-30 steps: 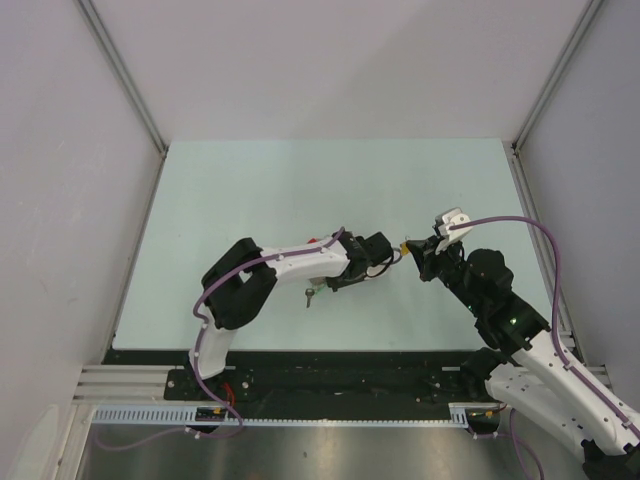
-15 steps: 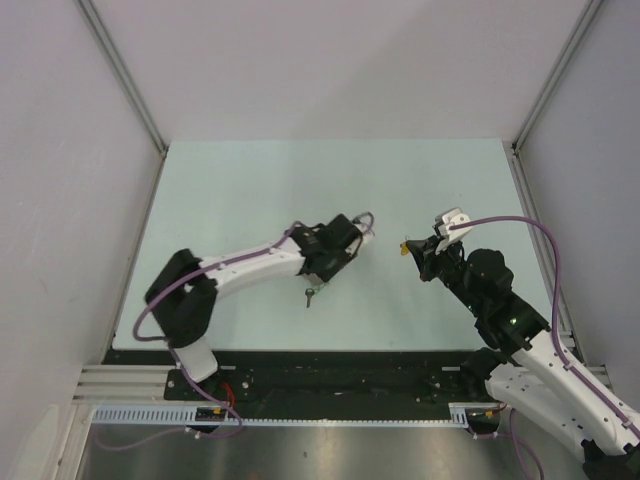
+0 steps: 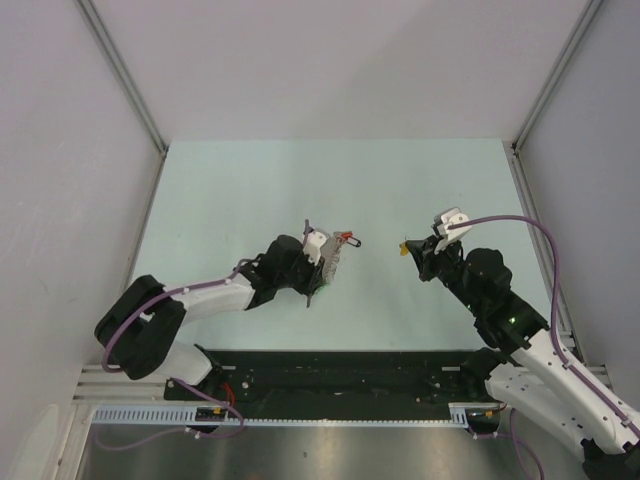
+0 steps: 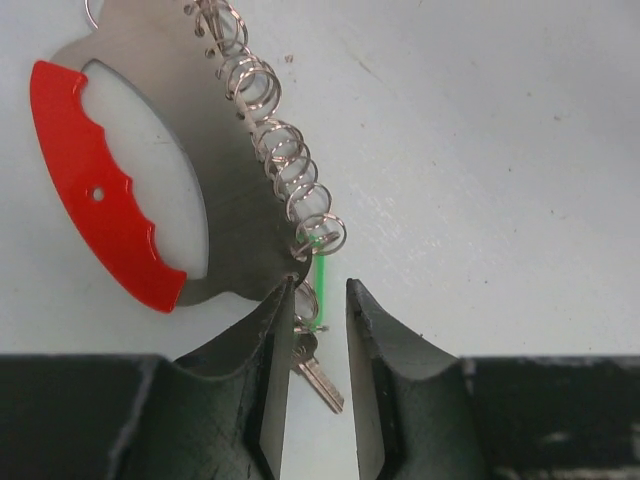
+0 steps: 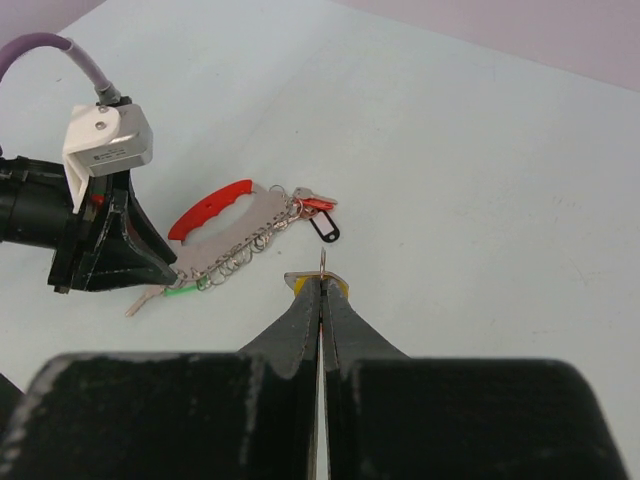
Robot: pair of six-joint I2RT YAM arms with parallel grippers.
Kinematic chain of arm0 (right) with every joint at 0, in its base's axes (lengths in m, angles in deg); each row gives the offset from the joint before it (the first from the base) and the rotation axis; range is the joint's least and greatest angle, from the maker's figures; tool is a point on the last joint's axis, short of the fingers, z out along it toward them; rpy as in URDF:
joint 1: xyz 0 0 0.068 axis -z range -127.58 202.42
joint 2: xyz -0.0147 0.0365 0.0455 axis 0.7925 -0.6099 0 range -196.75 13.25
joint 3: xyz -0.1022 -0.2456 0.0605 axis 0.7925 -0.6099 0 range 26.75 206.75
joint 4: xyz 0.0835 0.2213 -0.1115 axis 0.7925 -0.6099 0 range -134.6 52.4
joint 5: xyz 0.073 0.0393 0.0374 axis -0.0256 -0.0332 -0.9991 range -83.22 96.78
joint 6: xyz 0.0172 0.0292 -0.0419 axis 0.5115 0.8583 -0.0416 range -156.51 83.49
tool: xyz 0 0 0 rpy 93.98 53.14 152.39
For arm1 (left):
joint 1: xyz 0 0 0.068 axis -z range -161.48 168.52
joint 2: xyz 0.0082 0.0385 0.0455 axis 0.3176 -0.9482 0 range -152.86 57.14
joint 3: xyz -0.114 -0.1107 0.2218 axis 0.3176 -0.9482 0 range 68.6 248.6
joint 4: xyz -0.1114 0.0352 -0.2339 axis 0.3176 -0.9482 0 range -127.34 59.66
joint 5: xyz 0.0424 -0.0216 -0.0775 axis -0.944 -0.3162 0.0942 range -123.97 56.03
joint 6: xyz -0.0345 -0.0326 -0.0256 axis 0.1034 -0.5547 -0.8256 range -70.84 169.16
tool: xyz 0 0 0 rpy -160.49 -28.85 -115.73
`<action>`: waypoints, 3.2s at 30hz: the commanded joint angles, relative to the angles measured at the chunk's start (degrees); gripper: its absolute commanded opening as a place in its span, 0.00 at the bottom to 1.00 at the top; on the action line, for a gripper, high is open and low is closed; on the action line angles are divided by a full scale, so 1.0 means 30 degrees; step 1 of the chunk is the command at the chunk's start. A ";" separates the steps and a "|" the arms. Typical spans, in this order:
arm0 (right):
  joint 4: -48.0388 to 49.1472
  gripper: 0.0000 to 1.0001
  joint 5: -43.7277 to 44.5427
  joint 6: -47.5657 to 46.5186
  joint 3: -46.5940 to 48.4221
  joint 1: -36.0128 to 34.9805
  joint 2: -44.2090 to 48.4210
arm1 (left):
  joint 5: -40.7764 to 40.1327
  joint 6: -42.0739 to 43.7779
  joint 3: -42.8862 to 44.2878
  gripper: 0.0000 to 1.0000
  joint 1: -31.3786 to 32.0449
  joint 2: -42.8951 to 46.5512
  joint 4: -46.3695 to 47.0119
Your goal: Put the keys on the keyring
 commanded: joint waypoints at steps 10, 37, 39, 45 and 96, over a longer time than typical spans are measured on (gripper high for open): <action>0.0742 0.00 -0.0851 0.0107 -0.0005 -0.0054 -0.0241 | 0.4537 0.1602 -0.3313 0.36 -0.2214 -0.0185 0.9845; 0.0713 0.00 -0.1057 0.0107 -0.0005 -0.0054 -0.0593 | 0.8612 0.2306 -0.3432 0.46 -0.3534 -0.3964 1.1517; 0.0742 0.00 -0.1086 0.0107 -0.0005 -0.0054 -0.0652 | 0.8700 0.2306 -0.3285 0.46 -0.3534 -0.4197 1.1370; 0.0771 0.00 -0.1144 0.0107 -0.0005 -0.0054 -0.0681 | 0.9052 0.2306 -0.2992 0.36 -0.3563 -0.4608 1.1107; 0.1238 0.00 -0.7877 -0.2294 0.0639 -0.0873 -0.1296 | 0.7848 1.1852 0.7645 0.00 0.0011 0.4148 -0.6442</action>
